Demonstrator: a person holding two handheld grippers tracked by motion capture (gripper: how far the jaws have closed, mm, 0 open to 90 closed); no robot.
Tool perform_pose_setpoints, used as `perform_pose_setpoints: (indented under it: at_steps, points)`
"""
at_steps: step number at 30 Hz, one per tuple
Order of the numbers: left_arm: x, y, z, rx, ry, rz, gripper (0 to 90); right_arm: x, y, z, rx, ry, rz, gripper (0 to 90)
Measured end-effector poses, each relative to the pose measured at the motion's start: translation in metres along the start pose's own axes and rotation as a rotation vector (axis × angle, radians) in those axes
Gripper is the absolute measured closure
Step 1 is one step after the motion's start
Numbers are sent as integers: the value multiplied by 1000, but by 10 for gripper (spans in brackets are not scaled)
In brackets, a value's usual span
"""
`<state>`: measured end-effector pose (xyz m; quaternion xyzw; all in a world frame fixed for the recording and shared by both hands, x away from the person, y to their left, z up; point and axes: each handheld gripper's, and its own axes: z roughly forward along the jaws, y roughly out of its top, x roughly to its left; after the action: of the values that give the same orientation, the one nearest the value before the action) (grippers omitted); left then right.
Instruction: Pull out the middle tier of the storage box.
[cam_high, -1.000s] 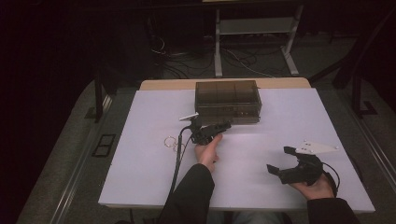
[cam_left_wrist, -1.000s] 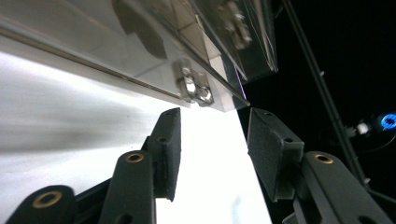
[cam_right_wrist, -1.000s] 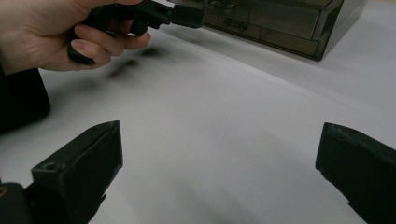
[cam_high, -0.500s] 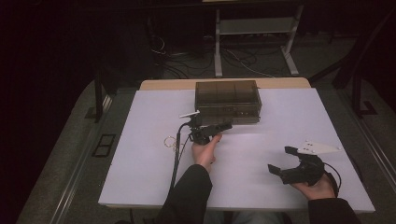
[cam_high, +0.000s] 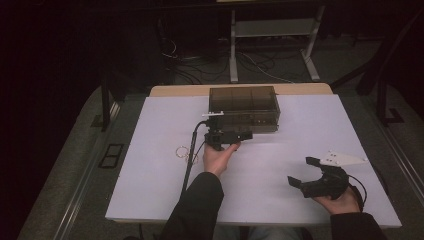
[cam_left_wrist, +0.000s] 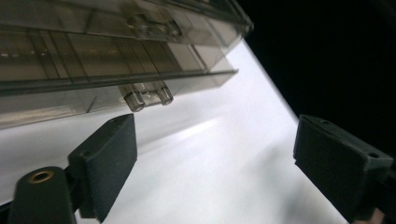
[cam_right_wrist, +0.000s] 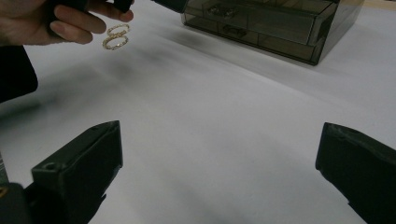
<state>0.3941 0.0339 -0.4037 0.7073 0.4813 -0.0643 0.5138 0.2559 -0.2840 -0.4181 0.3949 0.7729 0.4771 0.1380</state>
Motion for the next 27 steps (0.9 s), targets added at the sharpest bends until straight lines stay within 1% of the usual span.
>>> perform_pose_setpoints:
  at_steps: [1, 4, 6, 7, 10, 13, 15, 16, 17, 18, 21, 22, 23, 25, 26, 27]
  points:
    - [-3, 2, -1, 9, 8, 26, 109, 0, 0, 0, 0, -1, -1, 0]
    - [-7, 8, -3, 22, 6, 54, 87, 0, 0, 0, -1, -2, 0, 0]
    - [-11, 12, -4, 36, 23, 85, 83, 0, 0, 0, 0, -2, 1, 0]
    - [-13, 15, -4, 52, 27, 106, 83, 0, 0, 0, 0, -2, 1, 0]
    - [-16, 20, -4, 84, 28, 148, 85, -1, 0, 0, -6, -1, 4, 0]
    - [-20, 24, -5, 98, 38, 185, 92, -1, 0, 0, -1, -2, 3, 0]
    - [-21, 28, -5, 118, 44, 226, 92, -1, 0, 0, -6, -1, 4, 0]
    - [-22, 29, -4, 124, 47, 238, 92, -1, 0, 0, -2, -2, 2, 0]
    - [-23, 31, -4, 138, 59, 265, 92, -1, 0, 0, -1, -1, 1, 0]
    - [-24, 33, -4, 149, 63, 281, 93, -1, -1, 0, -1, -1, 2, 0]
    - [-25, 37, -4, 165, 52, 297, 103, -2, -1, 0, 3, 0, 1, 0]
    - [-25, 39, -4, 175, 49, 309, 113, -2, -1, 1, 4, 1, 5, 0]
    - [-25, 41, -4, 188, 48, 312, 115, -2, -1, 1, 4, 2, 5, 0]
    - [-26, 44, -3, 206, 57, 342, 117, -2, -1, 0, 3, 2, 5, 0]
    - [-27, 46, -3, 222, 65, 365, 117, -2, -1, 0, 3, 2, 5, 0]
    - [-28, 47, -2, 223, 74, 375, 117, -2, -1, 0, 3, 2, 4, 0]
